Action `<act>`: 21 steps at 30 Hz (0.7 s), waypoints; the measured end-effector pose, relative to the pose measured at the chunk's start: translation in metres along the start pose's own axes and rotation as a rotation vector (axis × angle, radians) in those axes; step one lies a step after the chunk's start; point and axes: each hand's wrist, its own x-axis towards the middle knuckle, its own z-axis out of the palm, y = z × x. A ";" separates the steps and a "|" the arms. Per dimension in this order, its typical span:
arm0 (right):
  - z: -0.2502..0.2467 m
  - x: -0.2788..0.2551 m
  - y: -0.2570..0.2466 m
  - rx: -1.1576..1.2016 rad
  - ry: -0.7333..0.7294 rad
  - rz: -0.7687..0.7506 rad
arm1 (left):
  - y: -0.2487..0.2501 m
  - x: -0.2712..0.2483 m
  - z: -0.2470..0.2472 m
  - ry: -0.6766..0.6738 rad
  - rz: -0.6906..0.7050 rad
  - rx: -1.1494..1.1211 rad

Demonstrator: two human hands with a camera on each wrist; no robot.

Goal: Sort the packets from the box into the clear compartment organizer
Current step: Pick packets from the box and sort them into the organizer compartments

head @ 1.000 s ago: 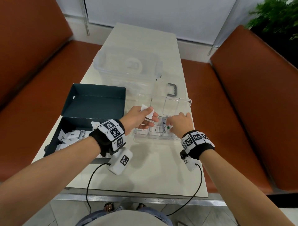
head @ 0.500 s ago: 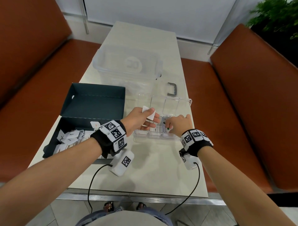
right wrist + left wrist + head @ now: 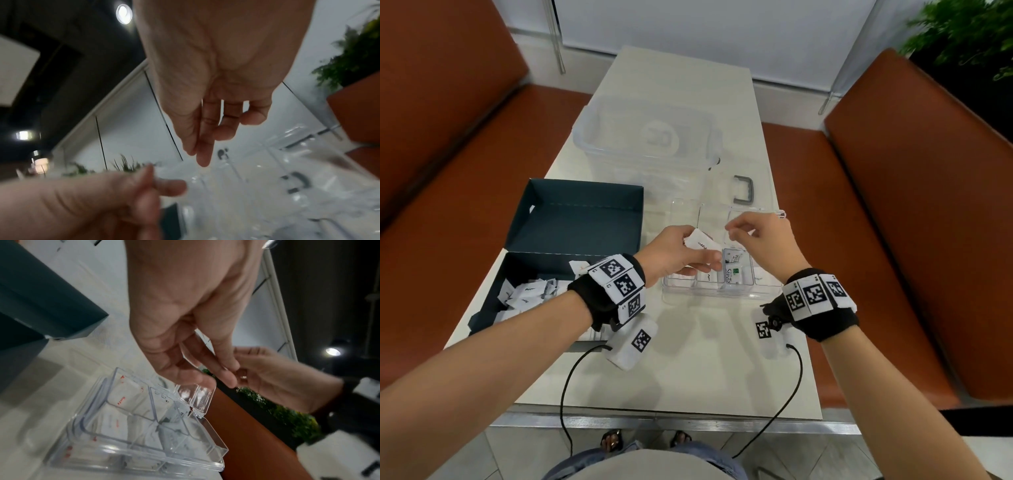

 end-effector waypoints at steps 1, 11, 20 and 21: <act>-0.001 -0.001 -0.008 0.080 -0.010 -0.004 | 0.001 0.001 0.001 -0.003 0.005 0.026; -0.005 0.002 -0.024 0.313 -0.026 0.066 | 0.016 0.006 0.002 0.061 0.140 0.227; 0.019 0.008 0.009 0.214 0.029 0.210 | -0.007 0.004 -0.020 0.171 0.086 0.292; 0.025 0.008 0.011 0.178 0.023 0.200 | -0.009 0.003 -0.021 0.173 0.081 0.297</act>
